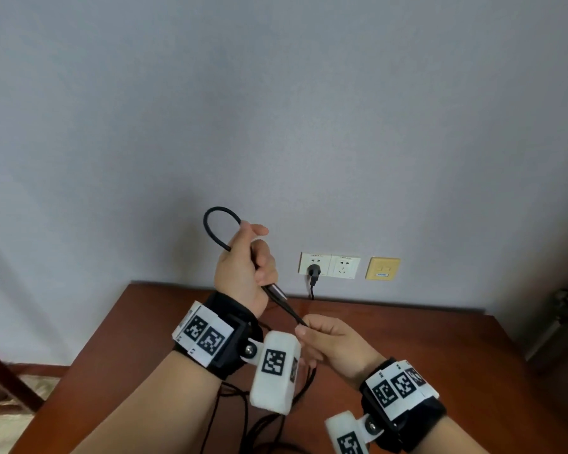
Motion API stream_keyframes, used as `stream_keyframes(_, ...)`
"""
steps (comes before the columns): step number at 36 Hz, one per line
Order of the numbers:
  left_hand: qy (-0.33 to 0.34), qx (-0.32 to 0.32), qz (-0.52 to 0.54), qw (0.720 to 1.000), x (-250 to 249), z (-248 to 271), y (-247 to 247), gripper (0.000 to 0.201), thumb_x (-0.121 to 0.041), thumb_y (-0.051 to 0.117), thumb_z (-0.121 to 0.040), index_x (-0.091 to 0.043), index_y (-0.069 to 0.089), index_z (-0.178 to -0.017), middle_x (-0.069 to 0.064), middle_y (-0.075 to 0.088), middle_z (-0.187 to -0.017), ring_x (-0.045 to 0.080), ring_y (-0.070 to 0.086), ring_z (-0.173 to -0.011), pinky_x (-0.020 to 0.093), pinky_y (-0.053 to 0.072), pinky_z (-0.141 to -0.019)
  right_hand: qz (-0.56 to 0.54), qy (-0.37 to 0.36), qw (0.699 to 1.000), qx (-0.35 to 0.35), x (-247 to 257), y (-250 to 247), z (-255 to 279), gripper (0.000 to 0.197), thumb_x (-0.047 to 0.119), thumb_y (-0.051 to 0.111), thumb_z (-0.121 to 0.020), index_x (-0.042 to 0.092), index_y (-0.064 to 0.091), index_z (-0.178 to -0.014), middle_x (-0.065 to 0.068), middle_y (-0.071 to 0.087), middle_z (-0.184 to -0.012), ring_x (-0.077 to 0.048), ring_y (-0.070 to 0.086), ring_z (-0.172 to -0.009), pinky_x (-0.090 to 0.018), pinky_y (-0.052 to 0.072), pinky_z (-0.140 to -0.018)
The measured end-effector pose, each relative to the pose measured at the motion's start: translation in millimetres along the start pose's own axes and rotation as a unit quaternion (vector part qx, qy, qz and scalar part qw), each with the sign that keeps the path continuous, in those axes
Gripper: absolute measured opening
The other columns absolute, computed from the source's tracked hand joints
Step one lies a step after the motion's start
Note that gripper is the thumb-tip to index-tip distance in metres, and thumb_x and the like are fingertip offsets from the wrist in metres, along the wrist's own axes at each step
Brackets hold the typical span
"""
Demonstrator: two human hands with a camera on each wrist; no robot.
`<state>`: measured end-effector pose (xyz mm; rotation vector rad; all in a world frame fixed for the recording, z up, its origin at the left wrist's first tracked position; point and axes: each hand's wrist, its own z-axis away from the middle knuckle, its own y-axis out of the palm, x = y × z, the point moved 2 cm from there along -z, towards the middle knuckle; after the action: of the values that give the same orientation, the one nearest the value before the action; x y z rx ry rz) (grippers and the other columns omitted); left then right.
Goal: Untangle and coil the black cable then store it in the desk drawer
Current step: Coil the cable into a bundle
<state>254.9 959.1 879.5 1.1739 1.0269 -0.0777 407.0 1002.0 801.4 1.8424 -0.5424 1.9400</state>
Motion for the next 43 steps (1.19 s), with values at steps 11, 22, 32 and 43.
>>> stream_keyframes(11, 0.055, 0.015, -0.174, 0.983, -10.4, -7.1, -20.2, 0.030, -0.025, 0.042, -0.101, -0.012, 0.067, -0.091, -0.004, 0.034, -0.048, 0.007, 0.023, -0.033, 0.016, 0.014, -0.036, 0.212, -0.095, 0.966, -0.117, 15.7, -48.9, 3.0, 0.012, 0.011, 0.057, -0.092, 0.013, 0.066, -0.085, 0.009, 0.063, -0.073, -0.002, 0.055, -0.067, -0.012, 0.041, -0.067)
stream_keyframes(22, -0.077, 0.159, -0.387, 0.905, 19.6, 12.5, -4.5, 0.030, -0.040, 0.050, -0.096, -0.014, 0.063, -0.086, -0.007, 0.043, -0.058, 0.008, 0.028, -0.039, 0.018, 0.020, -0.037, 0.444, -0.248, 0.856, -0.096, 67.7, -37.8, -7.1, 0.022, 0.040, 0.052, -0.089, 0.025, 0.063, -0.099, 0.010, 0.066, -0.086, -0.007, 0.062, -0.079, -0.027, 0.050, -0.074)
stream_keyframes(32, -0.103, 0.266, -0.478, 0.831, 37.7, 33.4, -1.2, 0.012, -0.043, 0.055, -0.092, -0.036, 0.065, -0.088, -0.019, 0.047, -0.052, 0.001, 0.045, -0.052, 0.018, 0.039, -0.051, 0.295, -0.158, 0.925, -0.180, 66.2, -32.3, -10.7, 0.036, 0.030, 0.072, -0.072, 0.022, 0.039, -0.084, -0.004, 0.057, -0.060, -0.006, 0.043, -0.051, -0.026, 0.037, -0.050)
stream_keyframes(43, -0.067, 0.123, -0.200, 0.970, 30.2, 28.8, 7.0, 0.030, -0.026, 0.039, -0.102, -0.013, 0.045, -0.077, -0.001, 0.030, -0.049, 0.016, 0.038, -0.040, 0.026, 0.036, -0.044, 0.069, -0.088, 0.986, -0.123, 40.9, -19.8, 2.0, 0.032, 0.034, 0.045, -0.090, 0.003, 0.051, -0.095, -0.004, 0.057, -0.062, -0.024, 0.052, -0.056, -0.031, 0.047, -0.060)
